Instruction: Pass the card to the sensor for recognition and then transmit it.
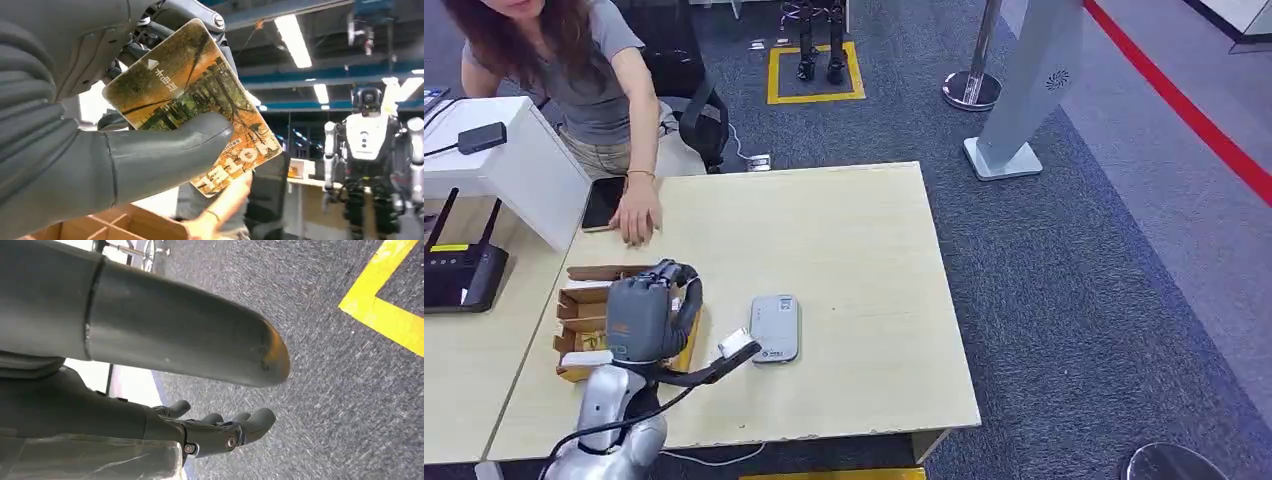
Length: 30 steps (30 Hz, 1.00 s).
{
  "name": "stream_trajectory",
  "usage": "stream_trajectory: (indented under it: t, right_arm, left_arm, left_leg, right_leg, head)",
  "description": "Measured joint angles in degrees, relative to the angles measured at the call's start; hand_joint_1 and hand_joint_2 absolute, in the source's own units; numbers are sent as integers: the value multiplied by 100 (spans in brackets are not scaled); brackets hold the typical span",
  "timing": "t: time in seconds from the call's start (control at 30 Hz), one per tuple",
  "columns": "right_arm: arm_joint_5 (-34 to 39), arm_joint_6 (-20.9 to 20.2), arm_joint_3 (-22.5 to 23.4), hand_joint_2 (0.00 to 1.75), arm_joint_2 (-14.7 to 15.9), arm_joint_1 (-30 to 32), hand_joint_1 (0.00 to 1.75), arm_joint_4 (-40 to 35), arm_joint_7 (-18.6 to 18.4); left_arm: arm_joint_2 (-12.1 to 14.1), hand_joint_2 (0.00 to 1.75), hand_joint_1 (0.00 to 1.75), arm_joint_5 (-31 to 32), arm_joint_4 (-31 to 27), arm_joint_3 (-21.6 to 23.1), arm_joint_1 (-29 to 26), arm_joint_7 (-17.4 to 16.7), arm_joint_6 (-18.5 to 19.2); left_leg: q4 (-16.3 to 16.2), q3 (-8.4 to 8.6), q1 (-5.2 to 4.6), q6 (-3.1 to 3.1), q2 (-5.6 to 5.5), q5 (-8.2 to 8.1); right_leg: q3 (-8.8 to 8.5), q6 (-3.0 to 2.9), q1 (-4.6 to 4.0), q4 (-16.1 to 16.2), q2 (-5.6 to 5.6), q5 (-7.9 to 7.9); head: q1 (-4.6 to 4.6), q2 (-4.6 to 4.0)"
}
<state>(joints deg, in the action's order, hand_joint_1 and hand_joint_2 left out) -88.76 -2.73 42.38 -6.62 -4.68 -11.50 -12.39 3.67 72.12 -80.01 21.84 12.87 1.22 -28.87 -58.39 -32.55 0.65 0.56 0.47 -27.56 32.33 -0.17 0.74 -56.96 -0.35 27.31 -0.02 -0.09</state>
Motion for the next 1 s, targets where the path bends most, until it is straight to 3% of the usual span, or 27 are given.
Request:
stream_trajectory:
  t: [0.2,0.37,0.53,1.0]
  right_arm:
    - [0,-83,-122,0,0,-33,0,0,-72]
    - [0,-120,-240,0,-2,-81,0,0,-83]
    - [0,-162,-306,0,-2,-112,0,0,-90]
    - [0,-162,-371,0,-2,-122,0,0,-90]
  left_arm:
    - [28,175,175,1560,822,652,341,-814,-114]
    - [114,175,175,1627,1629,1515,812,-1611,-120]
    - [140,175,175,1627,2170,2059,1077,-1761,-120]
    - [170,175,175,1627,2579,2336,1249,-1787,-120]
  left_leg:
    - [0,-1,0,0,-1,0]
    - [0,-1,0,0,-1,0]
    - [0,-1,0,0,1,0]
    - [0,-2,0,0,1,0]
  right_leg:
    - [0,0,0,0,0,0]
    - [0,0,0,-1,-1,0]
    - [0,-1,0,-1,1,-1]
    - [0,-1,0,-1,1,0]
  head:
    - [0,0]
    - [-2,2]
    - [-2,0]
    - [-2,2]
